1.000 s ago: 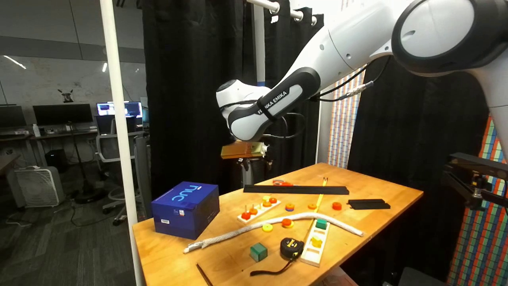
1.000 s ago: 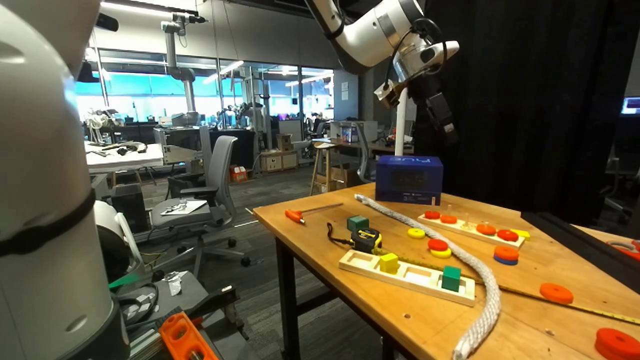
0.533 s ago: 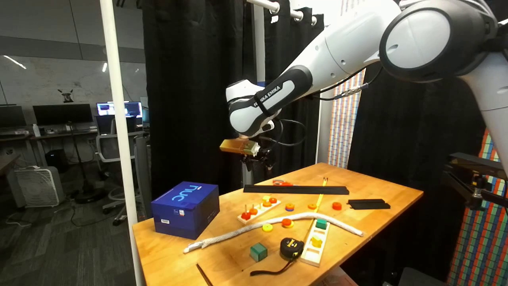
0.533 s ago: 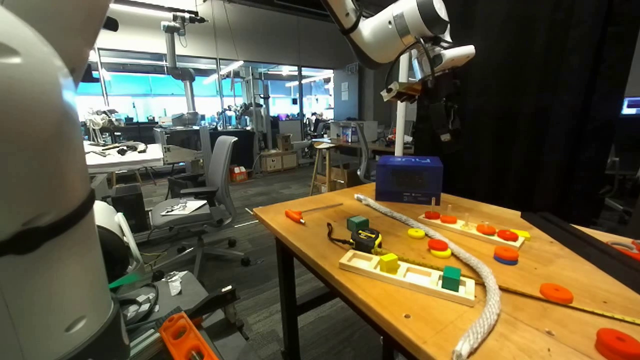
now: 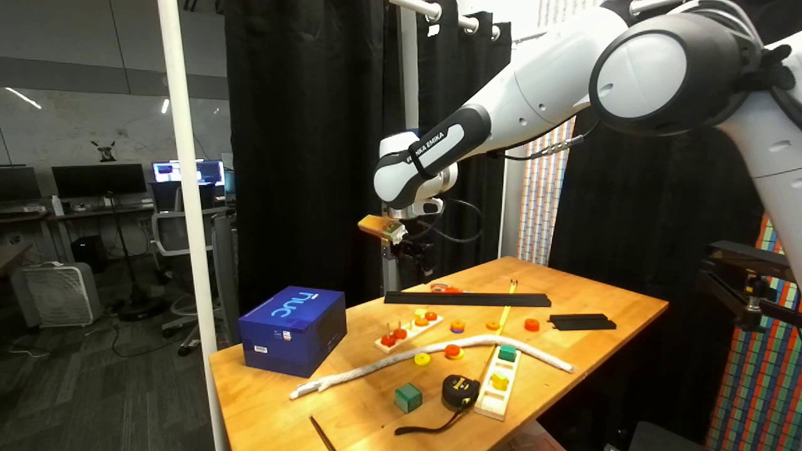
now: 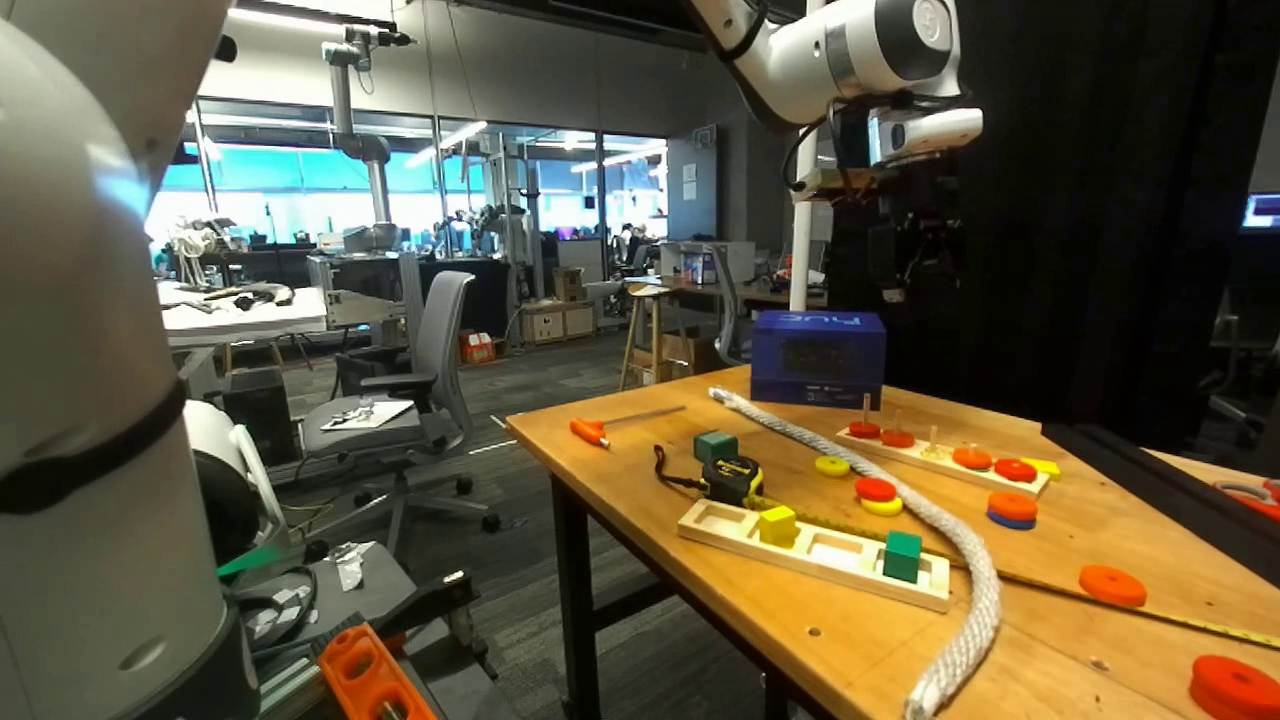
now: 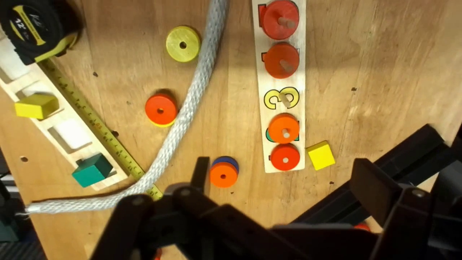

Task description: Remove one orange ring from the right side of the board and put it on the table

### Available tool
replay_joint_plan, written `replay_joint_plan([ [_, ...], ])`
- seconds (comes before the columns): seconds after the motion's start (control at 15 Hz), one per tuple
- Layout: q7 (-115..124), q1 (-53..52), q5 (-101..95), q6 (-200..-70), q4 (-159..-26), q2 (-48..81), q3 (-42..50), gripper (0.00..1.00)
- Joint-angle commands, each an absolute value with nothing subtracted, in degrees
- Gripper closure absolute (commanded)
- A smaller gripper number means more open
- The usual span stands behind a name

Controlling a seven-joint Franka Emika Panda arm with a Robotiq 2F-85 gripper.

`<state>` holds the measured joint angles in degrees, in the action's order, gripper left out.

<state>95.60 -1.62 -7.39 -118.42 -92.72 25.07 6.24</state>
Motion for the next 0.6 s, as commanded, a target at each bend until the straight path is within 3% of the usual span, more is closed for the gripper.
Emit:
replay_joint_plan([
  [0.0, 96.39, -0.30, -3.95, -119.62, -91.68, 26.71, 6.77, 0.00],
  [0.53, 92.53, 1.51, 0.38, -119.09, -90.48, 31.49, 5.95, 0.00],
])
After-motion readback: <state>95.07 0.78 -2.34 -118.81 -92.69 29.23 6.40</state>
